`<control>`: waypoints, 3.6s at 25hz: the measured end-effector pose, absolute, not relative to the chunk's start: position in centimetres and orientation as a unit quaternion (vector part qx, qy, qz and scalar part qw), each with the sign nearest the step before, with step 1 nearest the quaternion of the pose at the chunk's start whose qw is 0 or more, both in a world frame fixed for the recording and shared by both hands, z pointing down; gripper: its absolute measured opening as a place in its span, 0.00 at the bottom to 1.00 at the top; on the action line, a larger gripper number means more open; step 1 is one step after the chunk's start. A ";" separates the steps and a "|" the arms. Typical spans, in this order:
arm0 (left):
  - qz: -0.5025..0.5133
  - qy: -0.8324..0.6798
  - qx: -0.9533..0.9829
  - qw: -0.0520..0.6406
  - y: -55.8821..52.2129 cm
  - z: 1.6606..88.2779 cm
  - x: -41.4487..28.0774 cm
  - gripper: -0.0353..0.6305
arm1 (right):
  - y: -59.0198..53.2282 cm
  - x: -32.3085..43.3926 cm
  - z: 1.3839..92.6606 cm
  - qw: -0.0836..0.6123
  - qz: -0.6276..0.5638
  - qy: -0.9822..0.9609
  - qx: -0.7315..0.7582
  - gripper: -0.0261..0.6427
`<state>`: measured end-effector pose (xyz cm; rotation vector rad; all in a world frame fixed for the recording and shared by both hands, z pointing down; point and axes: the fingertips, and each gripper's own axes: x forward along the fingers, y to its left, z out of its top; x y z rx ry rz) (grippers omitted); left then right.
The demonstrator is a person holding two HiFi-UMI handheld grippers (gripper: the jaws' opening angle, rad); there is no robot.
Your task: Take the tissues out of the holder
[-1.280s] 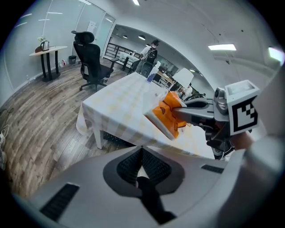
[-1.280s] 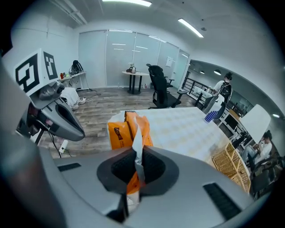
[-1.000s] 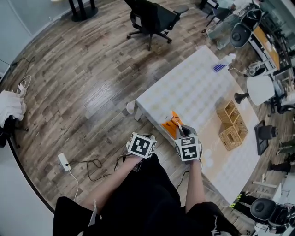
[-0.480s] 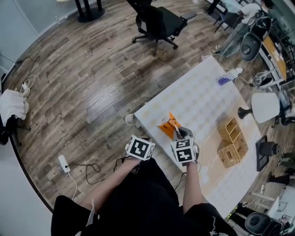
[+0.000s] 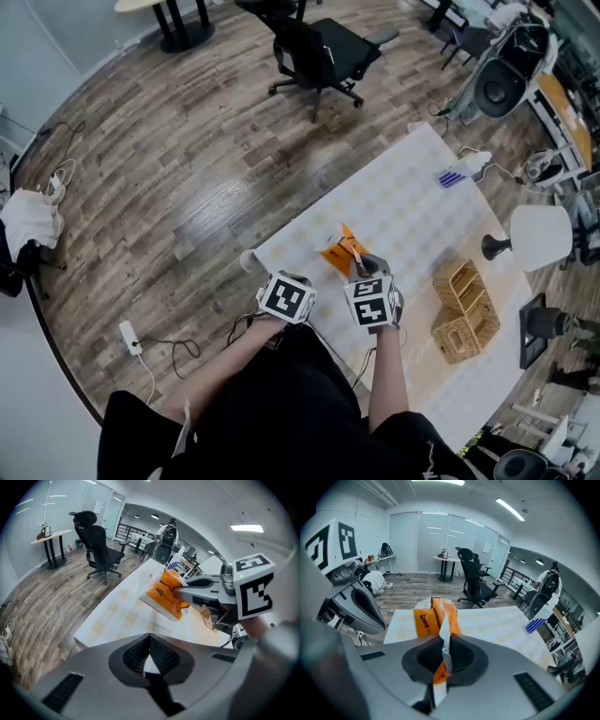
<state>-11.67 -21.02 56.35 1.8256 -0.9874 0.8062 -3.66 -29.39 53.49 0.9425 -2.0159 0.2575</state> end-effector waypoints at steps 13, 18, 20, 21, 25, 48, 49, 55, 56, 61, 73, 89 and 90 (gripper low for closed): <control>0.315 -0.418 0.718 0.459 -23.8 56.7 -11.4 0.05 | -34.3 -2.8 55.2 0.480 0.046 -0.817 0.317 0.06; 0.314 -0.420 0.719 0.457 -25.2 57.5 -12.0 0.05 | -35.4 -3.8 55.4 0.497 0.013 -0.823 0.276 0.06; 0.315 -0.419 0.717 0.459 -25.6 58.0 -12.2 0.05 | -35.7 -4.2 55.8 0.503 0.010 -0.822 0.266 0.06; 0.317 -0.419 0.715 0.462 -25.8 58.3 -12.3 0.05 | -35.7 -4.4 56.1 0.507 0.009 -0.822 0.262 0.06; 0.318 -0.417 0.716 0.461 -26.8 58.5 -12.9 0.05 | -35.9 -5.5 57.2 0.522 0.007 -0.818 0.241 0.06; 0.314 -0.403 0.708 0.488 -27.0 60.2 -13.9 0.05 | -34.6 -7.9 61.0 0.580 0.098 -0.789 0.174 0.06; 0.312 -0.401 0.707 0.492 -26.9 60.3 -13.7 0.05 | -34.5 -7.9 61.0 0.580 0.101 -0.790 0.173 0.06; 0.312 -0.407 0.707 0.487 -27.0 60.1 -13.8 0.05 | -34.5 -7.9 61.0 0.575 0.104 -0.793 0.173 0.06; 0.311 -0.406 0.707 0.489 -26.9 60.1 -13.7 0.05 | -34.5 -7.9 60.9 0.571 0.106 -0.795 0.174 0.06; 0.310 -0.406 0.707 0.489 -26.5 60.1 -13.3 0.05 | -34.6 -7.6 60.0 0.546 0.113 -0.808 0.191 0.08; 0.316 -0.410 0.712 0.475 -26.2 59.9 -13.4 0.05 | -34.9 -7.0 54.9 0.459 0.115 -0.837 0.274 0.19; 0.325 -0.392 0.732 0.451 -24.9 59.1 -11.4 0.05 | -30.7 -4.9 50.9 0.334 0.193 -0.857 0.341 0.18; 0.327 -0.391 0.733 0.451 -24.7 59.1 -11.3 0.05 | -30.3 -4.9 50.7 0.327 0.196 -0.859 0.340 0.18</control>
